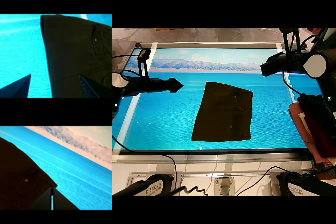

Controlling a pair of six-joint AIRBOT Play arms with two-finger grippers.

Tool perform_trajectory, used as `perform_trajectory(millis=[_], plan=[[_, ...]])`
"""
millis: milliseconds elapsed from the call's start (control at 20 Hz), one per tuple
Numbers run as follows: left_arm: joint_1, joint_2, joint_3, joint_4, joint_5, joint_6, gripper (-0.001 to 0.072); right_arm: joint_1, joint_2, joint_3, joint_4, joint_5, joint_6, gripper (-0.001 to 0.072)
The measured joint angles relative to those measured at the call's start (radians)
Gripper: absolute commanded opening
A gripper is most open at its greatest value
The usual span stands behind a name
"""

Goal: Fold the clothes and pants, and hang the long-sleeved shirts on hangers.

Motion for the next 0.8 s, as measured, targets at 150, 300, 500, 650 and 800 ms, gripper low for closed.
perform_trajectory(millis=[150,300,500,650,800], plan=[[0.0,0.0,0.0,0.0,0.0,0.0,0.0691,0.0,0.0,0.0,0.0,0.0,0.0,0.0041],[0.0,0.0,0.0,0.0,0.0,0.0,0.0691,0.0,0.0,0.0,0.0,0.0,0.0,0.0041],[0.0,0.0,0.0,0.0,0.0,0.0,0.0692,0.0,0.0,0.0,0.0,0.0,0.0,0.0041],[0.0,0.0,0.0,0.0,0.0,0.0,0.0691,0.0,0.0,0.0,0.02,-0.005,0.001,0.0043],[0.0,0.0,0.0,0.0,0.0,0.0,0.0691,0.0,0.0,0.0,0.051,-0.005,0.023,0.0043]])
